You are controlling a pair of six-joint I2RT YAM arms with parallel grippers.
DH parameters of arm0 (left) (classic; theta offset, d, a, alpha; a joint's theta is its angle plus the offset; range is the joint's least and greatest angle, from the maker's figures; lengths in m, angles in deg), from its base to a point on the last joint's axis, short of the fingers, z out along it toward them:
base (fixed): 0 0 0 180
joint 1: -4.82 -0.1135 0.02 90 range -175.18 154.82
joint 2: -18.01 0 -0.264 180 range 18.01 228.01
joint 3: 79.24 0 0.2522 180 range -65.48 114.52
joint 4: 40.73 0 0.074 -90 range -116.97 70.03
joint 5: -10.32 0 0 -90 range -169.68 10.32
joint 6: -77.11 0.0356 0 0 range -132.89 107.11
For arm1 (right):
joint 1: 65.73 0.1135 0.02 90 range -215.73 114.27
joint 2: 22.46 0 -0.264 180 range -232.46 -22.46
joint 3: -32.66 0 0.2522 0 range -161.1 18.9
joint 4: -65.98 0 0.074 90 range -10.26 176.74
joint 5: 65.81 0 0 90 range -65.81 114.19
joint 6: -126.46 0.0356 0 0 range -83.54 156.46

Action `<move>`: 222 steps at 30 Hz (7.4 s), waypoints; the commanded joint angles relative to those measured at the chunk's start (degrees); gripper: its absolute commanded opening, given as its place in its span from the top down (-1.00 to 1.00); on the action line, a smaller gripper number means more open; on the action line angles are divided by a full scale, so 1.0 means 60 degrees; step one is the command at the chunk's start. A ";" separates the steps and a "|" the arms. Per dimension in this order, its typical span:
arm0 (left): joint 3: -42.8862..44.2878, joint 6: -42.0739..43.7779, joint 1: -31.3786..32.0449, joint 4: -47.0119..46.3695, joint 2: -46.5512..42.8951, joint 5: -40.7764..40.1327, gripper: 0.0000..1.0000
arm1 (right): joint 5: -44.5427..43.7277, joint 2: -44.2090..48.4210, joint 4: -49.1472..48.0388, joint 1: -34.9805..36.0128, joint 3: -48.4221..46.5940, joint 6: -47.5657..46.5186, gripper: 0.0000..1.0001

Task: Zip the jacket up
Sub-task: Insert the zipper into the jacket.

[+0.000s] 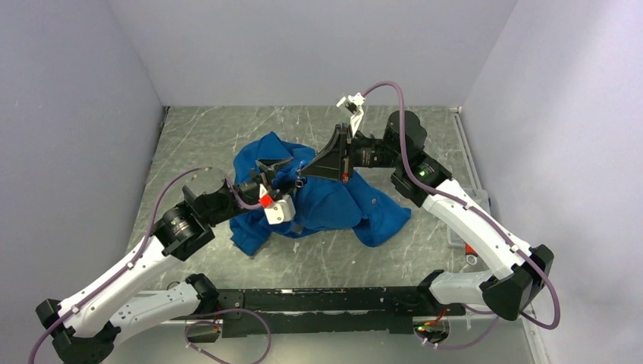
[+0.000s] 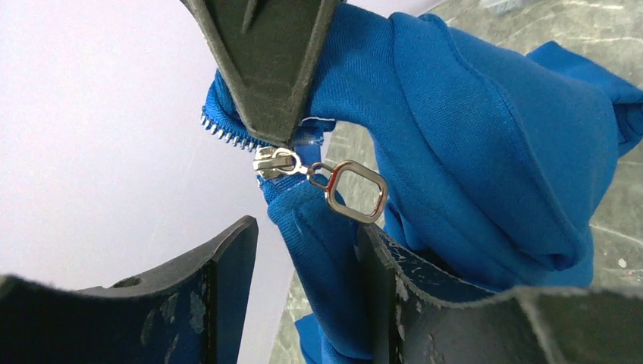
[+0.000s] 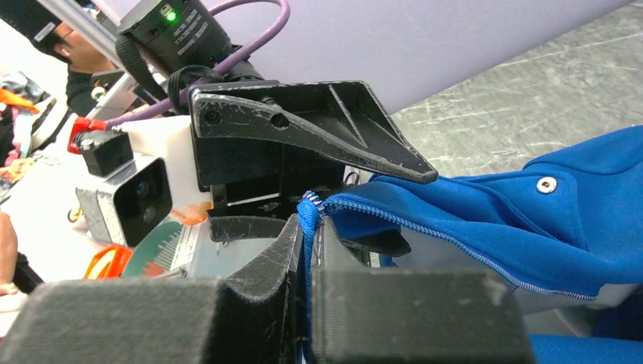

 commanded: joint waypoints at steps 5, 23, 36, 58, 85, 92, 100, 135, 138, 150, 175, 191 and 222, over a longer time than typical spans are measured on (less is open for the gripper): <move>0.0504 0.0541 0.0182 -0.0176 0.0153 -0.0533 -0.11 | -0.1308 0.0516 -0.1445 0.0014 0.0386 0.0462 1.00; 0.0573 0.1058 0.0533 0.0014 0.0243 -0.1621 0.23 | -0.2451 0.0936 -0.2117 -0.0319 0.1259 0.1263 1.00; 0.1125 -0.2211 0.1071 0.0304 0.0748 -0.1445 -0.02 | -0.2699 0.0867 -0.2987 -0.0374 0.1354 0.1840 1.00; 0.0442 -0.2231 0.1181 -0.0639 0.1432 -0.2382 -0.07 | -0.2711 0.1192 -0.3311 -0.0352 0.1452 0.1795 1.00; 0.0772 -0.1818 0.0978 0.0355 0.0519 -0.0628 1.00 | -0.3038 0.1518 -0.2880 -0.0368 0.1862 0.1487 1.00; 0.0683 -0.1594 0.0984 0.0479 0.0184 -0.0298 1.00 | -0.2793 0.1530 -0.2922 -0.0367 0.1931 0.1668 1.00; 0.0530 -0.1376 0.0974 -0.0046 0.0361 -0.1465 0.80 | -0.2012 0.1441 -0.4070 -0.0382 0.2230 0.2550 1.00; 0.0409 -0.1823 0.0639 -0.0736 -0.0243 -0.1255 -0.36 | -0.2030 0.1363 -0.4368 -0.0646 0.1932 0.2841 1.00; 0.0414 -0.2254 0.0677 -0.0856 -0.0013 -0.0923 -0.35 | -0.2088 0.1050 -0.4549 -0.0645 0.1654 0.2971 1.00; 0.0437 -0.2732 0.1220 -0.1170 0.1124 -0.2351 -0.62 | -0.2356 0.1060 -0.4325 -0.0645 0.1491 0.2849 1.00; -0.0170 -0.0709 0.0762 -0.0230 0.0007 -0.4110 -0.70 | -0.3154 0.1327 -0.3674 -0.0673 0.1809 0.2143 1.00; -0.0318 -0.1346 -0.0258 -0.0616 0.0076 -0.3437 -0.59 | -0.2967 0.1125 -0.5359 -0.0589 0.3038 0.3472 1.00; 0.0374 -0.0821 0.0157 -0.2323 0.1287 -0.1858 0.39 | -0.2997 0.1159 -0.5264 -0.0543 0.2922 0.3479 1.00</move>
